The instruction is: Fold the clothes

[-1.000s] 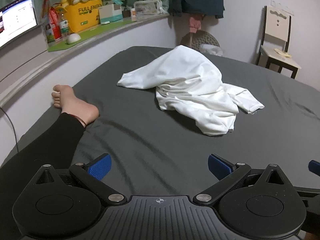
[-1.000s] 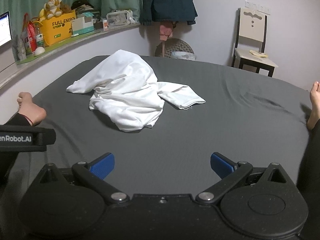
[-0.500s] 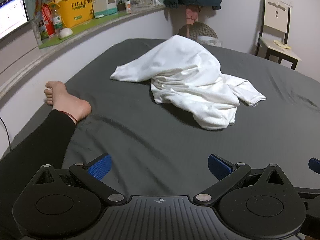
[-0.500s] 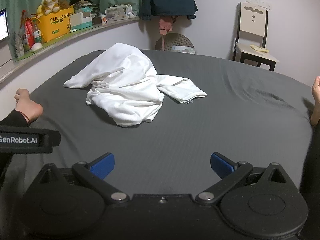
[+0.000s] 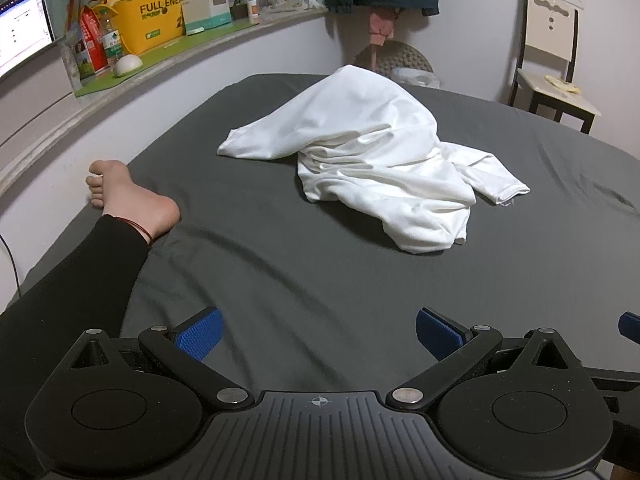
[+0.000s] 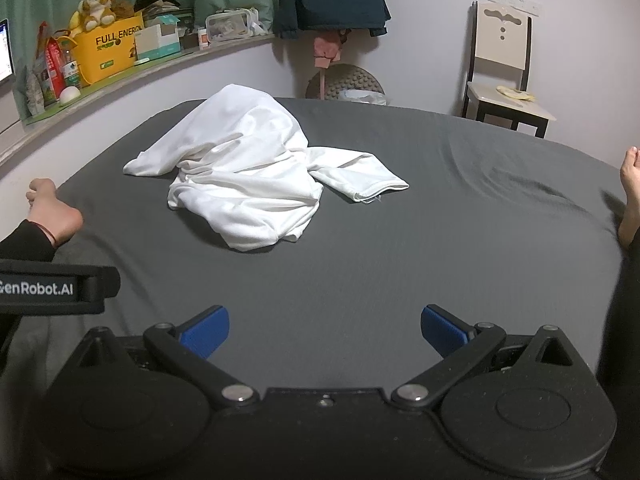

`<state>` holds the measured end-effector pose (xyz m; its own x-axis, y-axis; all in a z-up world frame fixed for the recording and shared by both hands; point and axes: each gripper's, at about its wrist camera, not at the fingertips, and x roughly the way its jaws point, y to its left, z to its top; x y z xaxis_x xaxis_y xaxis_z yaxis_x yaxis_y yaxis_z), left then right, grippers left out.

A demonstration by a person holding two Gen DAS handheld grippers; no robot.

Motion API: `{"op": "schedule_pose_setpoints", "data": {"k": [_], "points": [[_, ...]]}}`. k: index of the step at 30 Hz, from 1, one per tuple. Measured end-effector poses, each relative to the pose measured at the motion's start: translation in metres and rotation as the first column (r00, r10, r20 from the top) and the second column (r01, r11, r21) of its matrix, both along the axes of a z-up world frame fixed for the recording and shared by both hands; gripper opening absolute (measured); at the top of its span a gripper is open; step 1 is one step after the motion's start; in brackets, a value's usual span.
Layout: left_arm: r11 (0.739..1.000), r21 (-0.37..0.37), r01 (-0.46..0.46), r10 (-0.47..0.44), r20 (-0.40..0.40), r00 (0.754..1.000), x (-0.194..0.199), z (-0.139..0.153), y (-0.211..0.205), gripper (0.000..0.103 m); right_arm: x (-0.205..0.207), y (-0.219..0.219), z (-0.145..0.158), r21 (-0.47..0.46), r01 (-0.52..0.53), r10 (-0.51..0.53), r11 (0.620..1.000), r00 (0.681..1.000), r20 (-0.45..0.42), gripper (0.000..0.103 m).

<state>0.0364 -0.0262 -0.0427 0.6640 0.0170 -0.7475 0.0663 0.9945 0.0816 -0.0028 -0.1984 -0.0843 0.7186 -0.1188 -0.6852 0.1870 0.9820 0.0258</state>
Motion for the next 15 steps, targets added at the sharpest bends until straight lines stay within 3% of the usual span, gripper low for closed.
{"op": "schedule_pose_setpoints", "data": {"k": [15], "points": [[1.0,-0.007,0.006,-0.006,-0.023,1.0,0.009,-0.01,-0.002,0.103,0.011,-0.006,-0.011,-0.011,0.021,-0.021,1.0,1.0,-0.016,0.103]]}}
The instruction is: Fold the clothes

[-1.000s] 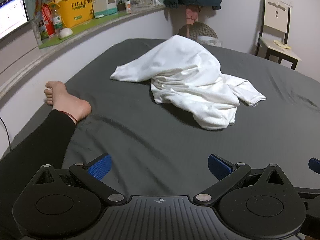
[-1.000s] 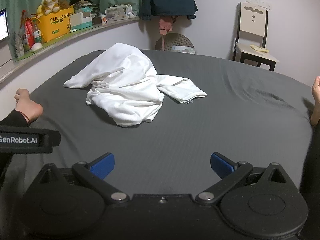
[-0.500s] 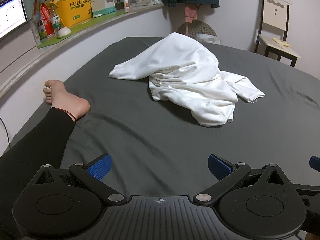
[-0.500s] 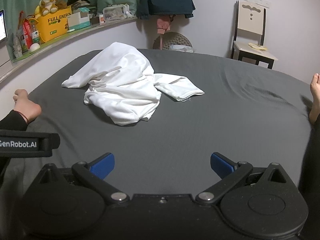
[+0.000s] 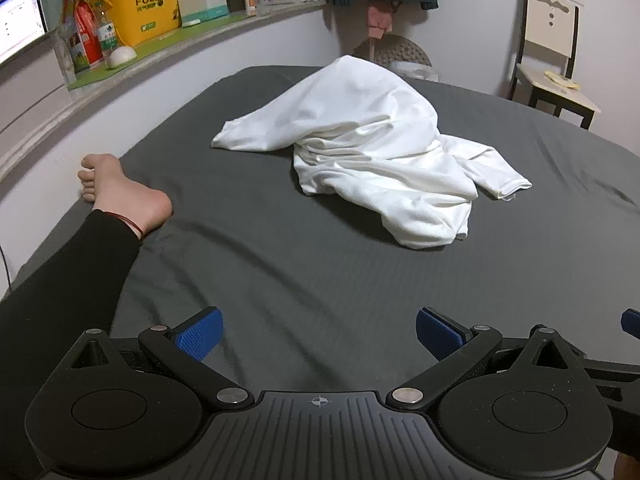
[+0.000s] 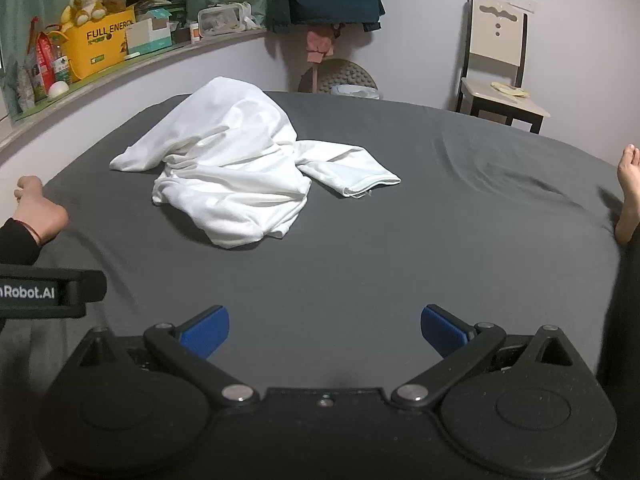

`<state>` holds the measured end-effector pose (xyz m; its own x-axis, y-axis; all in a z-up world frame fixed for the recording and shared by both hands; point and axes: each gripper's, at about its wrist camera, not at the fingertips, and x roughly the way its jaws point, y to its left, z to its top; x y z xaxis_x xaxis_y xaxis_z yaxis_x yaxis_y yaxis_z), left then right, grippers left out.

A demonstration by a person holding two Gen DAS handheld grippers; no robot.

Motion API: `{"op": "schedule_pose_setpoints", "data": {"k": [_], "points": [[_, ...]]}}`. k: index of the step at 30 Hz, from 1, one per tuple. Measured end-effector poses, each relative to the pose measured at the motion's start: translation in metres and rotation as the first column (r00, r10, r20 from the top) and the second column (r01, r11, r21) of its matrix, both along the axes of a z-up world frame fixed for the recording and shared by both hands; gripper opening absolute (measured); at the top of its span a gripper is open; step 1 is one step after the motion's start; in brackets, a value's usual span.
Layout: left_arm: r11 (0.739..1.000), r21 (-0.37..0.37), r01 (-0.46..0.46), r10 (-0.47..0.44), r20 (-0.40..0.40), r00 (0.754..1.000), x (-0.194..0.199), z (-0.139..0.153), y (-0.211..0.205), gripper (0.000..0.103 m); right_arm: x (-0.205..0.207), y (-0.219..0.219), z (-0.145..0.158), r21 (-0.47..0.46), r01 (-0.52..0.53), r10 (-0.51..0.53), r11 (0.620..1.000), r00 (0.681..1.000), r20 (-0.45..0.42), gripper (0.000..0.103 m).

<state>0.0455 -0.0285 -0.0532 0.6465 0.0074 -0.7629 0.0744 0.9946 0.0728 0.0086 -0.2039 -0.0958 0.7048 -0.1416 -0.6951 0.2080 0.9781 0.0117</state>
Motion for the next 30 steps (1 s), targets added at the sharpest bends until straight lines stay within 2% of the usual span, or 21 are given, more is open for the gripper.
{"op": "schedule_pose_setpoints", "data": {"k": [6,12,18,22,25,28,30], "points": [[1.0,0.01,0.016,-0.016,0.003,1.0,-0.002,0.005,-0.005,0.103,-0.003,0.002,0.006,-0.001,-0.012,0.012,1.0,1.0,0.014,0.103],[1.0,0.024,0.011,-0.012,0.039,0.999,-0.015,0.031,-0.008,0.103,-0.012,0.002,0.028,-0.01,-0.047,0.048,0.999,0.998,0.039,0.103],[0.999,0.05,0.021,-0.026,0.111,0.993,-0.029,0.07,-0.007,0.103,-0.012,-0.002,0.062,-0.045,-0.095,0.099,0.994,0.99,0.104,0.103],[1.0,0.02,0.0,-0.003,0.156,0.988,-0.024,0.074,0.0,0.103,0.0,0.0,0.07,-0.087,-0.082,0.095,0.993,0.984,0.148,0.103],[0.999,-0.017,-0.031,0.033,0.146,0.989,-0.016,0.063,0.007,0.103,0.033,0.002,0.06,-0.075,-0.065,0.077,0.995,0.982,0.173,0.103],[0.998,-0.051,-0.028,0.035,0.127,0.991,-0.009,0.047,0.014,0.103,0.088,0.002,0.032,-0.043,-0.064,0.068,0.997,0.993,0.097,0.098],[0.997,-0.066,-0.044,0.051,0.098,0.994,-0.002,0.036,0.02,0.103,0.126,0.003,0.007,-0.012,-0.089,0.09,0.996,0.995,0.05,0.089]]}}
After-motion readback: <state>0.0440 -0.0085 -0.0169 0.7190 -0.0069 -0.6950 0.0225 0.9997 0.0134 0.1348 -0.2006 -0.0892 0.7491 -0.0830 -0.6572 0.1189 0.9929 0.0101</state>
